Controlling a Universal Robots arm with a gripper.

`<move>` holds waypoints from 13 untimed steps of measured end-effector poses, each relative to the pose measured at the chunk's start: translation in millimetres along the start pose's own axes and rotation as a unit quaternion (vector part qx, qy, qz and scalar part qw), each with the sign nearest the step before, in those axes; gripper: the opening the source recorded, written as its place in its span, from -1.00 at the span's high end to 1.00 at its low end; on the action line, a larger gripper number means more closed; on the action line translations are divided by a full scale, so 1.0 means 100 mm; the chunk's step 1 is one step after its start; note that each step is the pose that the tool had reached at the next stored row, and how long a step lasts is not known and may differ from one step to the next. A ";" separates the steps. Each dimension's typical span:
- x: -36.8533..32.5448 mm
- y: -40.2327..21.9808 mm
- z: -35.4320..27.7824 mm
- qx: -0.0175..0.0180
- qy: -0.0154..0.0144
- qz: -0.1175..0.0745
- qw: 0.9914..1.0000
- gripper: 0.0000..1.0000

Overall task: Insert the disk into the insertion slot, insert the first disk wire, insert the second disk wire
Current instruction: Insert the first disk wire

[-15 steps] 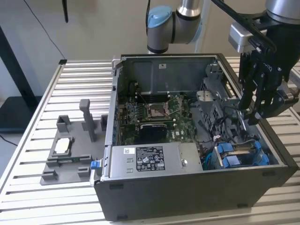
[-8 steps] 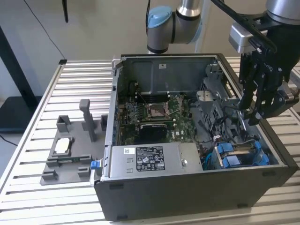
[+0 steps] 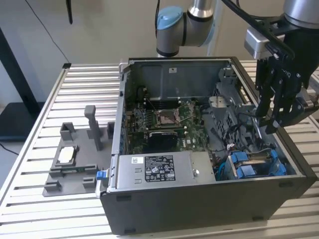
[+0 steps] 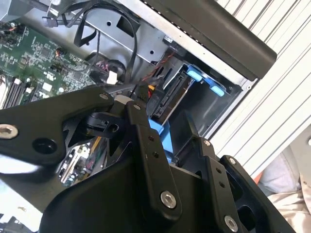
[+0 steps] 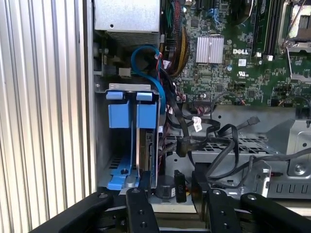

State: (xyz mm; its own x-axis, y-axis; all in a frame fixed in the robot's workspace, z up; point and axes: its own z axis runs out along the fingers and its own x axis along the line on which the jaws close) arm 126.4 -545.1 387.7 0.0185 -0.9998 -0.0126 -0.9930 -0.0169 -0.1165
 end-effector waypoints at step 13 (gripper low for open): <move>-0.011 -0.001 0.014 0.004 0.000 0.000 1.000 0.49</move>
State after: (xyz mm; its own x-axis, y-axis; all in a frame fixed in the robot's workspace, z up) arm 126.6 -544.0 386.3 0.0188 -0.9997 -0.0124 -0.9920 -0.0171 -0.1254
